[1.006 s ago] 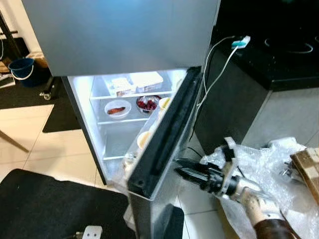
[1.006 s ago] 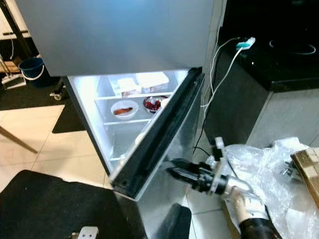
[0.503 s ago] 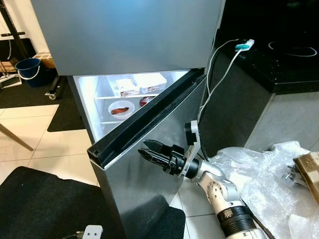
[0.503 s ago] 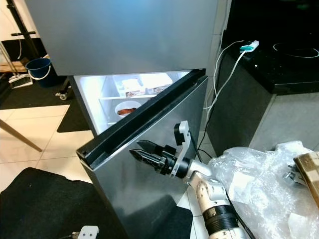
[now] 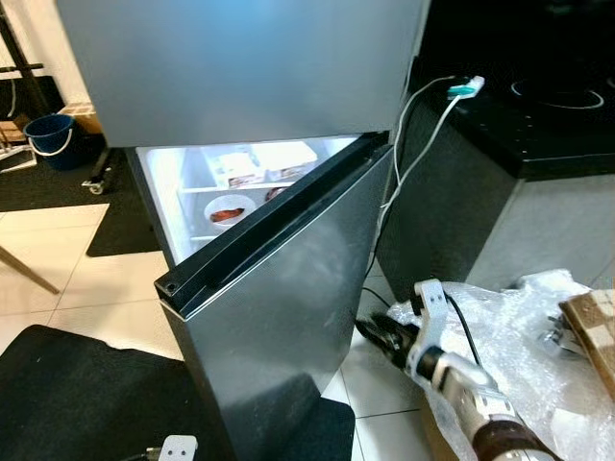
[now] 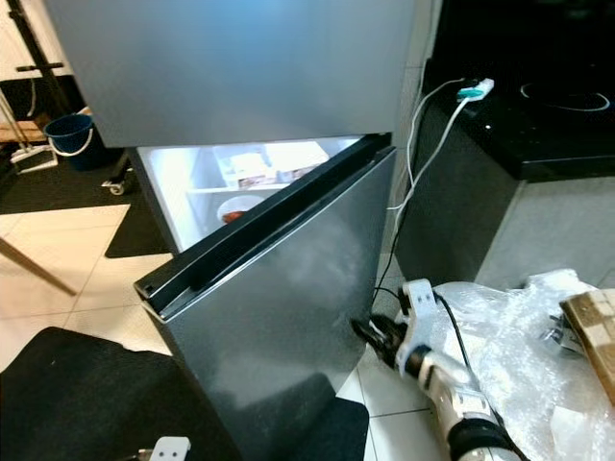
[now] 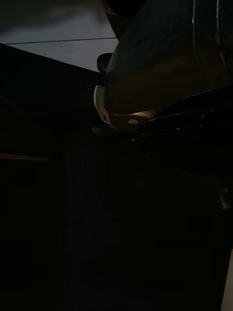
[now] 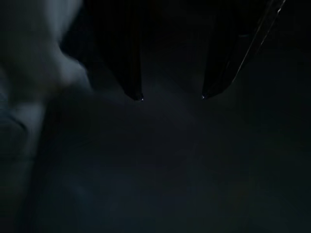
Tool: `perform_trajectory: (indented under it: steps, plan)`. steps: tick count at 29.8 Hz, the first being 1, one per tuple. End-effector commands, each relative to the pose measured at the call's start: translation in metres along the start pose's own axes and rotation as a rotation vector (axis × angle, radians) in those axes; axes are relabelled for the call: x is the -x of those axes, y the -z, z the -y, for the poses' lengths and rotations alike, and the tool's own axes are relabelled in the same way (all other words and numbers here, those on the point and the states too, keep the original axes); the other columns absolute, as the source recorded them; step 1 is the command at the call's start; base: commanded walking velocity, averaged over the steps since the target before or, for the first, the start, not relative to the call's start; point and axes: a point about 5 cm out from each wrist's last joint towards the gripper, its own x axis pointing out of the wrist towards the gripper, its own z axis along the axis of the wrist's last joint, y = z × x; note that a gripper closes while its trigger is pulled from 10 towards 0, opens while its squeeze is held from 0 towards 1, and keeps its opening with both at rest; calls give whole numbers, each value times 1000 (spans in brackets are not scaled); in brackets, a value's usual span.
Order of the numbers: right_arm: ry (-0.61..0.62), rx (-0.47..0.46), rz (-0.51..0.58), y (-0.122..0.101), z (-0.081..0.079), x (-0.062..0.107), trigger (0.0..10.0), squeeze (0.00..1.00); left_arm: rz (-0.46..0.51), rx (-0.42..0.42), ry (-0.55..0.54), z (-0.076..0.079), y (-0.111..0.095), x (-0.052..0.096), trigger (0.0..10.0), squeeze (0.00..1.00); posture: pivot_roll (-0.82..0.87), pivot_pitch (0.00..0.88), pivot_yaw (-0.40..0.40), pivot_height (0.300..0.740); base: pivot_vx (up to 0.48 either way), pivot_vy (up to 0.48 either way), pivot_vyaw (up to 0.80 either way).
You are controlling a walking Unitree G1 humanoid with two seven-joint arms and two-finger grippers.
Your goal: Restocking fridge
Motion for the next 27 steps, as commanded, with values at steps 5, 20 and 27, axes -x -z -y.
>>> perform_trajectory:
  steps: [5,20,27]
  plan:
    - [213,7,-204,51,23,29,10000,0,-59,1,-1,5,13,1,10000,0,-64,0,-17,740,0,0,0]
    - [418,51,-643,152,21,99,10000,0,-90,-25,-5,6,16,1,10000,0,-61,0,-14,740,-16,0,0]
    - [415,93,-700,161,18,105,10000,0,-92,-27,-5,7,17,1,10000,0,-62,0,-17,740,-258,0,0]
